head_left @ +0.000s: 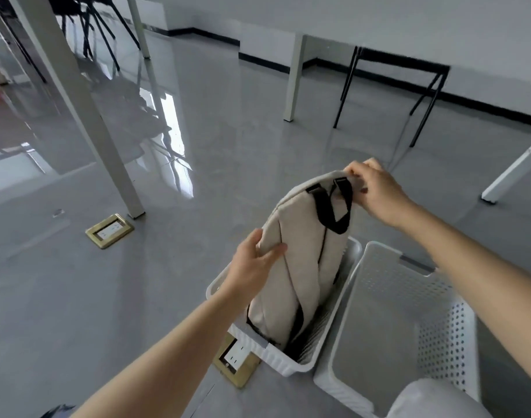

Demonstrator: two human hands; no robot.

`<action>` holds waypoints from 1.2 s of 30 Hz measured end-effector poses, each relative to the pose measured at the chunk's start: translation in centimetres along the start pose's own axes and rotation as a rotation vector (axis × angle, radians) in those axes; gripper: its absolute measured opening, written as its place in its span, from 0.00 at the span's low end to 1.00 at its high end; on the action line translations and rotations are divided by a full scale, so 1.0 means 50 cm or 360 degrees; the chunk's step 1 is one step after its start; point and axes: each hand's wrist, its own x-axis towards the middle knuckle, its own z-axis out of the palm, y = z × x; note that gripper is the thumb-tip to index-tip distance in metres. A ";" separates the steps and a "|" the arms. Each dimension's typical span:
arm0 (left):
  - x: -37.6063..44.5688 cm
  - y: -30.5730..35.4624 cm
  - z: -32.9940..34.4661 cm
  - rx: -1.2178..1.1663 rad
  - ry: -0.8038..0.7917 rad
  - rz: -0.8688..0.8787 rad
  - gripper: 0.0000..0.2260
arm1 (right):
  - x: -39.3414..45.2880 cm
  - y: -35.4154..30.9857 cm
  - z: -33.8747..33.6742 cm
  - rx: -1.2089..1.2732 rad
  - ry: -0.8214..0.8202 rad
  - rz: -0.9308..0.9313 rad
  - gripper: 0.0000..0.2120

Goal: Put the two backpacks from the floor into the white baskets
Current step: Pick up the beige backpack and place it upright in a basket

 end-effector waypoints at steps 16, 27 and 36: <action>0.104 -0.254 -0.136 -0.0324 -0.0021 -0.1346 0.48 | -0.031 -0.144 0.431 -0.0044 -0.1052 0.0458 0.39; 0.218 -0.250 -0.112 -0.0668 -0.0031 -0.1188 0.28 | 0.052 -0.076 0.424 -0.0289 -0.0997 0.0511 0.42; 0.148 -0.243 -0.167 0.0057 -0.0316 -0.0858 0.30 | 0.054 -0.066 0.426 -0.0358 -0.0856 0.0480 0.41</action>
